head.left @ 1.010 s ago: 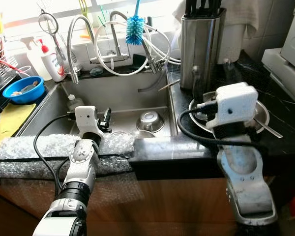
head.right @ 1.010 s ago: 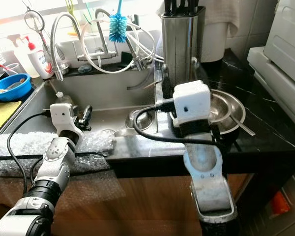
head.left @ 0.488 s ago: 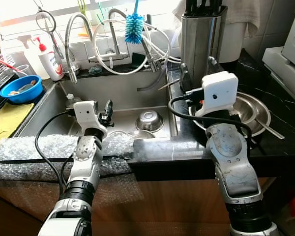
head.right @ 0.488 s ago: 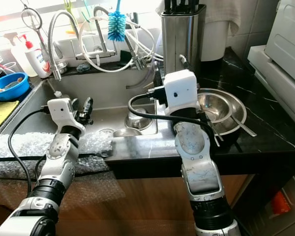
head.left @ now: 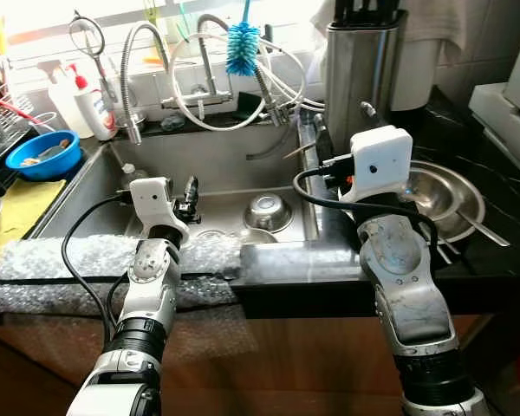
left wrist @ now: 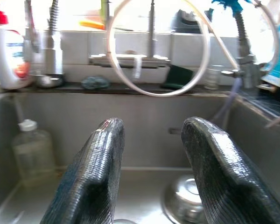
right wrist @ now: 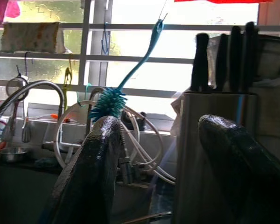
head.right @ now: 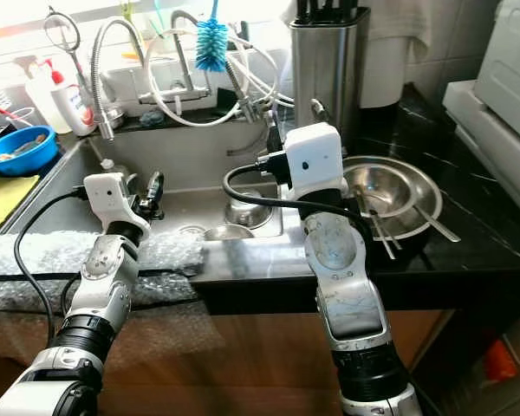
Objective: Kitchen organization
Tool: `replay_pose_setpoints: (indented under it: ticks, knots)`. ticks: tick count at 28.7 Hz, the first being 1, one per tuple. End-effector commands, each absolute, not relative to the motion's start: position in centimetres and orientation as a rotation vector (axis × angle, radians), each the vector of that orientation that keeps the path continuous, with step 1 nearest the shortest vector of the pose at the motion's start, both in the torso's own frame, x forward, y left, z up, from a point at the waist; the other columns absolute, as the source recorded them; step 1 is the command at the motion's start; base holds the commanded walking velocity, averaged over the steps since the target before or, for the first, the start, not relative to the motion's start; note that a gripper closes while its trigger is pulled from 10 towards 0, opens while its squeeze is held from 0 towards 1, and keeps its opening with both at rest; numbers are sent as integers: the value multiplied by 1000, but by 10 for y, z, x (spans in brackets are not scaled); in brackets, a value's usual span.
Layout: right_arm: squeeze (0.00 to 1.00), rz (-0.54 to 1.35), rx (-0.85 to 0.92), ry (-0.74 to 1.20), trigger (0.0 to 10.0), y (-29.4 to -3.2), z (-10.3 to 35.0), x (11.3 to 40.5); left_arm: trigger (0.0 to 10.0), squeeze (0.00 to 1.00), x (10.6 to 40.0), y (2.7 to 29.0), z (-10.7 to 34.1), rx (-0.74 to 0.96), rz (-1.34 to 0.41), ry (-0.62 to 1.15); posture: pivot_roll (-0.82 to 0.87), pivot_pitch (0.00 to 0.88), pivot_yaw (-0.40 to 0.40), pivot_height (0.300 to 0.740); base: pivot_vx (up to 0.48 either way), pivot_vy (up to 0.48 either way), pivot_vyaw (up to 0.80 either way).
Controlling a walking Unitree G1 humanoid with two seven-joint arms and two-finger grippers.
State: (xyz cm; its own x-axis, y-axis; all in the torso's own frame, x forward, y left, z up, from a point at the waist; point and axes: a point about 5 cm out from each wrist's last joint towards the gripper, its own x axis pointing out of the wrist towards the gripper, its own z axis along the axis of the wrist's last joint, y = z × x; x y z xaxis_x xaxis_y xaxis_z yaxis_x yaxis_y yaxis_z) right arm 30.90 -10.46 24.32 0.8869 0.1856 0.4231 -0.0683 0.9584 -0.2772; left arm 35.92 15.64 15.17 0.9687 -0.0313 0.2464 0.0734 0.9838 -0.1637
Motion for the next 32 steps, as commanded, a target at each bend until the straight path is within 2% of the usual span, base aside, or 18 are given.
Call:
replay_pose_setpoints:
  ticks: [1,18,30,32]
  knots:
    - [0,159,-242,-476,10000,-96,248,310,10000,0,360,166,158,-163,-31,-263,-114,0,157,740,0,281,0]
    - [0,156,-232,-478,10000,-94,248,311,10000,0,361,162,161,-150,-56,-261,-122,0,171,740,0,299,0]
    - [0,148,-231,-474,10000,-95,248,312,10000,0,361,162,162,-138,-68,-262,-120,0,174,740,0,0,0]
    - [0,143,-231,-473,10000,-96,248,313,10000,0,361,162,162,-141,-69,-258,-119,0,178,740,0,390,0]
